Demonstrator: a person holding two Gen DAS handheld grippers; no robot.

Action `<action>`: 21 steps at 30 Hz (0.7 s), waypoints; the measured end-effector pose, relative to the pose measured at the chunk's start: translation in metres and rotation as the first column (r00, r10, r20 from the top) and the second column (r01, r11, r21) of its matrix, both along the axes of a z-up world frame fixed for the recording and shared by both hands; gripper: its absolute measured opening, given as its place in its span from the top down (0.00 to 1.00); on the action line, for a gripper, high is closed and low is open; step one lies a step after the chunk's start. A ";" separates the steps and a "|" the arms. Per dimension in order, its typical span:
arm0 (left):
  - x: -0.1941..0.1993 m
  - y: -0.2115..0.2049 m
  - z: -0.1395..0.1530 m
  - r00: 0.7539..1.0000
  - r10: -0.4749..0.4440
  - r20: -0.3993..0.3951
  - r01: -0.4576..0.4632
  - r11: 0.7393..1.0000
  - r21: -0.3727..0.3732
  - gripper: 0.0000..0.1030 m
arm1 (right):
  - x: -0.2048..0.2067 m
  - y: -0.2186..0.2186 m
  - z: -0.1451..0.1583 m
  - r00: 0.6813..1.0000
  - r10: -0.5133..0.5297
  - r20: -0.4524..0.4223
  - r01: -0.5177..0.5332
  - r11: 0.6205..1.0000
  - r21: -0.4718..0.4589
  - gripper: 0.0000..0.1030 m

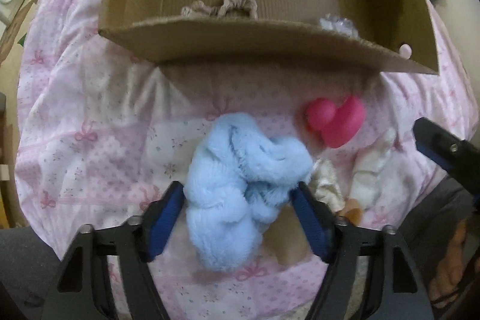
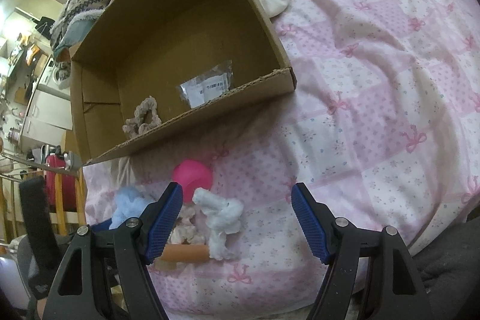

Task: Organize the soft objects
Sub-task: 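Grasp the light-blue fluffy scrunchie with the left tool, then grasp the white sock with the right tool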

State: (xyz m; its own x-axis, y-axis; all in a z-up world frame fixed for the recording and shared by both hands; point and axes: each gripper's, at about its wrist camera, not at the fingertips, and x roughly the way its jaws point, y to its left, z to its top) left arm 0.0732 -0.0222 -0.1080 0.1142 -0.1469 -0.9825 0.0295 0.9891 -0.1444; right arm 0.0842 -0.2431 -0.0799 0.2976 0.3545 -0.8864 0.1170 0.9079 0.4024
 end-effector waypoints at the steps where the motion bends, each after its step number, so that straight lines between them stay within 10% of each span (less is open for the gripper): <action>1: 0.000 0.001 -0.002 1.000 0.002 -0.006 -0.002 1.000 -0.005 0.54 | 0.000 0.000 0.000 1.000 0.000 -0.001 0.000 1.000 -0.001 0.24; 7: -0.005 0.012 0.010 1.000 0.021 0.008 -0.021 0.995 -0.095 0.79 | 0.000 0.003 -0.001 1.000 0.009 -0.004 -0.009 1.000 -0.004 0.24; 14: -0.024 0.049 0.076 0.980 0.095 0.175 -0.074 0.990 -0.123 0.80 | -0.003 -0.002 0.003 1.000 0.006 0.007 -0.006 0.998 0.059 0.24; 21: -0.023 0.073 0.077 0.967 0.186 0.172 -0.165 0.977 -0.133 0.80 | -0.004 0.003 -0.006 0.998 0.050 -0.043 -0.043 0.987 0.153 0.24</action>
State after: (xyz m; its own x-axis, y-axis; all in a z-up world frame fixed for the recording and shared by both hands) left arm 0.0503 0.0512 -0.0314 0.3240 -0.2203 -0.9200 -0.1067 0.9578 -0.2669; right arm 0.0799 -0.2396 -0.0861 0.2372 0.4986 -0.8338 0.0979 0.8416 0.5311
